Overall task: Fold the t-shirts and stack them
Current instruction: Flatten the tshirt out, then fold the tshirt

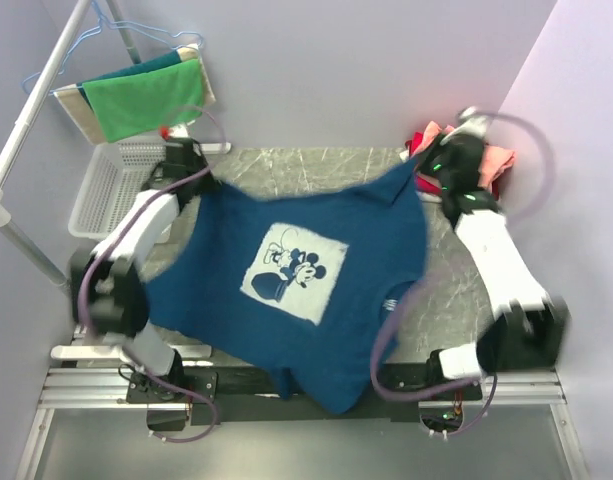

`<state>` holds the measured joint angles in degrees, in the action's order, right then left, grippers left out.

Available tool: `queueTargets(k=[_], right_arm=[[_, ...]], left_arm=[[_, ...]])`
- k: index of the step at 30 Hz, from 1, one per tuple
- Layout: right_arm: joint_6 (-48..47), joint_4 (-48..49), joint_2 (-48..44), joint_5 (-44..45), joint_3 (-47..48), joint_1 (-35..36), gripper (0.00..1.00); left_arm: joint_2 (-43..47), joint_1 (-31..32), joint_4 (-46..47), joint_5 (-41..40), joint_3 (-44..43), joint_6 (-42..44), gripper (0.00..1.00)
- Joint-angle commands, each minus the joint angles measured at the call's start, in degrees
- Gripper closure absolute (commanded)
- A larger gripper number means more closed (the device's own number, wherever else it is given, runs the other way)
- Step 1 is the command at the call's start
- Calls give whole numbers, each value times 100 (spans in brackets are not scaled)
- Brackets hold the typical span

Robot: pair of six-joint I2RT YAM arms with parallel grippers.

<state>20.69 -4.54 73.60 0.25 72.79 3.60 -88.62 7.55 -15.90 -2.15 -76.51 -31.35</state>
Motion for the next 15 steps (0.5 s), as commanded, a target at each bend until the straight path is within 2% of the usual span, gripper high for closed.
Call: queueTargets(k=[1,5,6,10,15], right_arm=[[304,664,914,98,-64,-25,100],[330,507,2252,-7,770,-26,100],[339,498,2525,-8,1232,-34,100],[366,-90,3842,-262,2509,-34,100],[305,-583,4425,-289,3504,-43,100]], left_arm=[[-944,71,166,-391,-362,-152,99],[-2228,80,-44,-461,-1207,-213,99],[-2648,80,-97,-496,-1565,-205,99],[-3415,80,-177,-742,-2367,-196,99],[-4163,62,-378,-813,-3420,-125,99]])
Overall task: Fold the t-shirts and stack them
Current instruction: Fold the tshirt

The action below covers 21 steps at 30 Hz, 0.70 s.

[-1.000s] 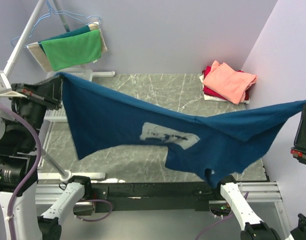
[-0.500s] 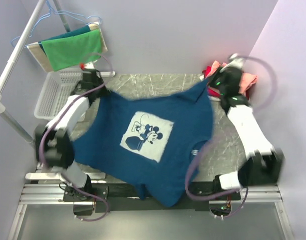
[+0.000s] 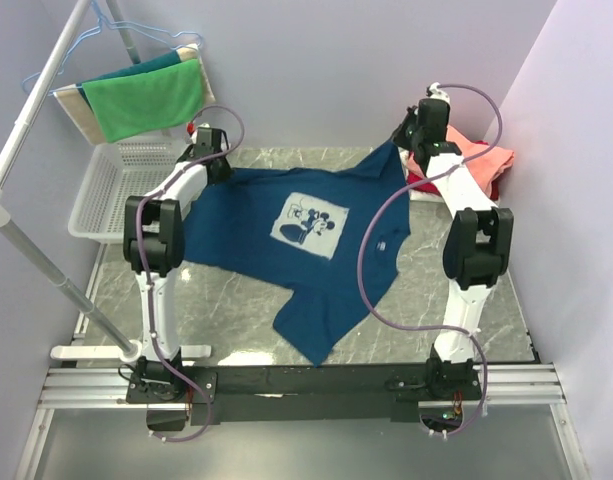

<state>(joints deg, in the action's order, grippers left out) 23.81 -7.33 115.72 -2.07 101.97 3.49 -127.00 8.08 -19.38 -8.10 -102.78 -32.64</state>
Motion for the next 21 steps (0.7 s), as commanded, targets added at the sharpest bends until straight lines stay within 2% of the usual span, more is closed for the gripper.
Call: queueTargets(k=[1,7,13,21], right_arm=[[-34,-321,214,-83,613,-32,100],[-122,-340,-304,-92,-78,-111,100],[-8,-15,-1156,-31,-1317,-208,100],[159,127,-2070,40,-2312,-322,100]], left_arm=[[-412,1,-92,-219,-918,4,99],[-721,-104,-154,-175,-1490,-40,99],[-484,-280,39,-271,-1332,-216,99],[-370,-728,153,-34,-1087,-681,99]])
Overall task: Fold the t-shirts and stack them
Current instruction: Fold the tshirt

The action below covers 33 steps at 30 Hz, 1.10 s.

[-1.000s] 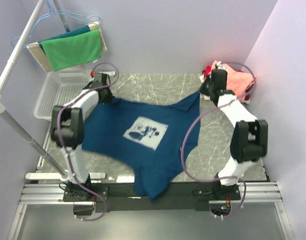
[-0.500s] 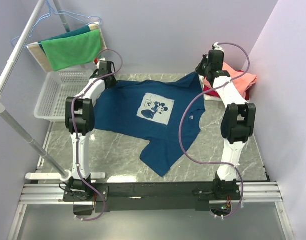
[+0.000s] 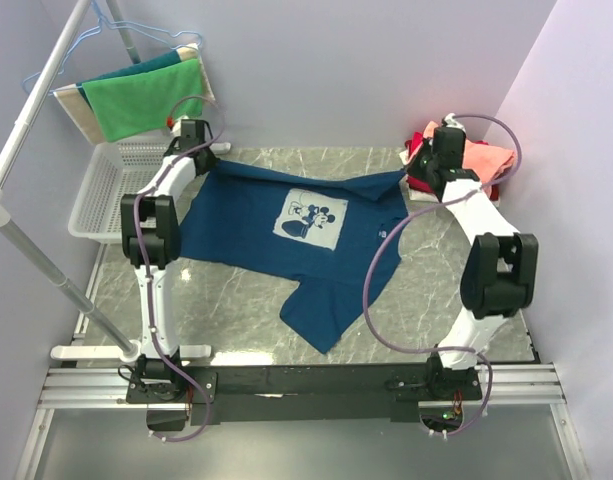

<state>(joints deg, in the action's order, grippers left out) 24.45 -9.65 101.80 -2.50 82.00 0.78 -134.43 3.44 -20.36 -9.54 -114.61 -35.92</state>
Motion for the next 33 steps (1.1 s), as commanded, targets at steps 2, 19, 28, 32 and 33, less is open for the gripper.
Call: queueTargets(k=[2,19,28,32,33], right_arm=[[95,341,-810,84,-561,-51,100],[271,236,-1312,-277,-1836,-51,100],[482,148,-1259,-532,-2108,-34,100],[526,148,-1312,-479,-2240,10,100],[535,130,-1312,-462,-2258,2,100]], left_arm=[[409,-335,357,206,193,-424,99],[514,-467,147,339,738,-310,99],[558,-459,32,120,1081,-328,99],[699,-459,6,-48,1291,-389,99],[725,-459,-3,-65,1335,-398,99]])
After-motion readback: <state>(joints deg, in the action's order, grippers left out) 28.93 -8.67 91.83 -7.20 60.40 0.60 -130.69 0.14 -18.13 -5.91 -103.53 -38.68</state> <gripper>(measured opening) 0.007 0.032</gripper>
